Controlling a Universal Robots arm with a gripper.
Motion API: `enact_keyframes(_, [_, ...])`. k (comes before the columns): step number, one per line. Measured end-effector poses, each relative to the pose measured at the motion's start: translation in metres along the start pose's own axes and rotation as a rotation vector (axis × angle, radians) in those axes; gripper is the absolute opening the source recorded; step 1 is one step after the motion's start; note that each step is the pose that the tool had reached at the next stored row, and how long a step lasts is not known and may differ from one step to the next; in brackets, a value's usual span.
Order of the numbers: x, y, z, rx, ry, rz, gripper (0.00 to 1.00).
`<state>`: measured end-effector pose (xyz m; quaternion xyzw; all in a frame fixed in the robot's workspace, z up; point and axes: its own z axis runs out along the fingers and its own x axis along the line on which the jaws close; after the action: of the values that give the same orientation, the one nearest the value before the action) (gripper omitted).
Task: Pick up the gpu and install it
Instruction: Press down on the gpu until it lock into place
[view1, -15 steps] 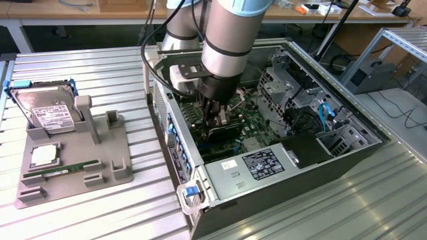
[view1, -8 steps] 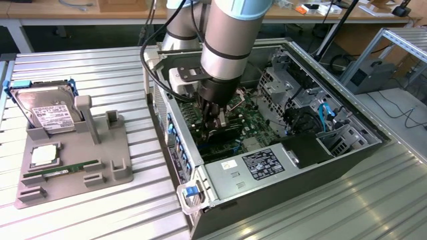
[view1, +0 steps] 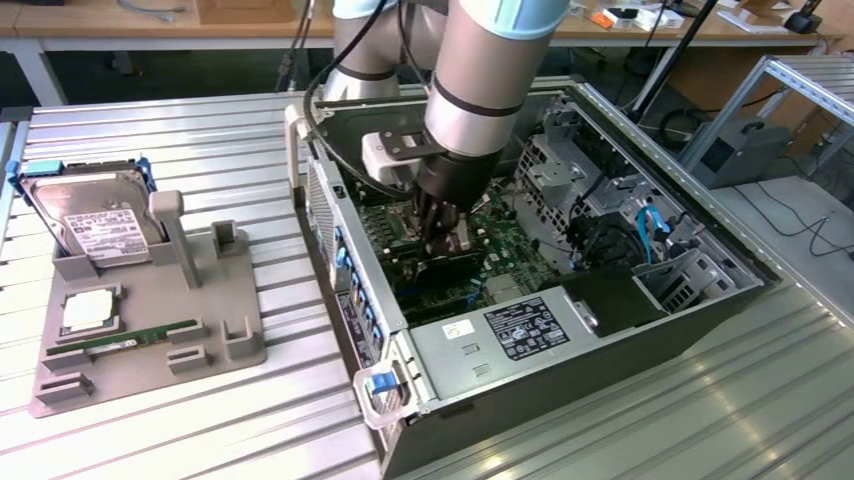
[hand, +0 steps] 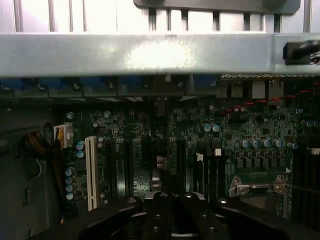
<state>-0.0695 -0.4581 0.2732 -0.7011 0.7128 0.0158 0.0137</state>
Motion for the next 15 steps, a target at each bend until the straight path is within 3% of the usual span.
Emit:
enact_keyframes(8, [-0.001,-0.0364,-0.0030,-0.0003,-0.0001,0.000,0.11])
enact_keyframes(9, [-0.001,-0.0555,-0.0033,-0.0020,-0.0001,0.000,0.11])
enact_keyframes(11, [-0.001,-0.0777,-0.0033,-0.0045,-0.0006,0.000,0.11])
enact_keyframes(15, [-0.002,-0.1049,-0.0055,-0.0047,-0.0024,0.000,0.11])
